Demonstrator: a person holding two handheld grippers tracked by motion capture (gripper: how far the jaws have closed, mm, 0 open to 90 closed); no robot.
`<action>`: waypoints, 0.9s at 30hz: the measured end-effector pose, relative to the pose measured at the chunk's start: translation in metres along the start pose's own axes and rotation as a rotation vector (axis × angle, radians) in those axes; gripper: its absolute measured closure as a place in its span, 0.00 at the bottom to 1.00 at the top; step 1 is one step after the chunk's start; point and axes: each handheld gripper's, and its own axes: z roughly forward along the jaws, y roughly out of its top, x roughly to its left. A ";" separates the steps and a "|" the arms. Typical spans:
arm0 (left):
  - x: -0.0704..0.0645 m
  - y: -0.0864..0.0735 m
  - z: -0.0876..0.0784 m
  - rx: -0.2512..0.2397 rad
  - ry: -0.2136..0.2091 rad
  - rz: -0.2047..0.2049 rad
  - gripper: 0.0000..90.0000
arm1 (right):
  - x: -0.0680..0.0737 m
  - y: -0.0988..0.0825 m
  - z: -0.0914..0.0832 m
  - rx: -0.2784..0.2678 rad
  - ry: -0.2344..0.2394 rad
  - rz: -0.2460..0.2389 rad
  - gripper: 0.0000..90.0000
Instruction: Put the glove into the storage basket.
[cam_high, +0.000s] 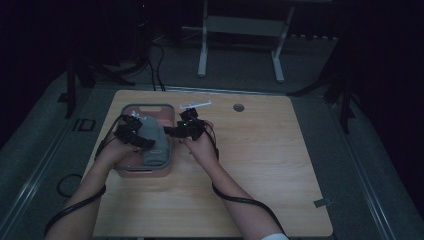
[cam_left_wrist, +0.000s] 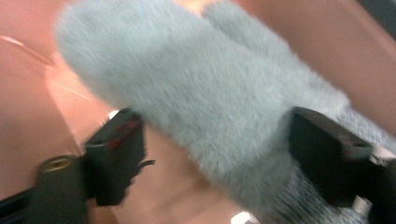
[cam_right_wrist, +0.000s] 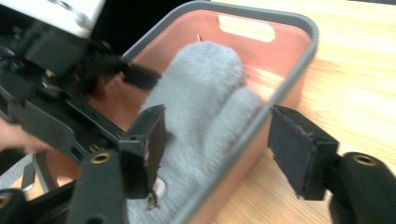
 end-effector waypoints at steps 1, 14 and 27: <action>0.001 -0.001 -0.002 -0.024 0.016 0.008 0.17 | -0.003 -0.001 -0.003 0.001 -0.001 -0.007 0.36; -0.009 -0.011 -0.033 -0.238 0.088 -0.019 0.09 | -0.024 -0.018 -0.034 0.003 0.023 -0.108 0.20; -0.066 -0.011 -0.055 -0.390 0.000 0.051 0.03 | -0.031 -0.029 -0.070 -0.054 0.026 -0.187 0.20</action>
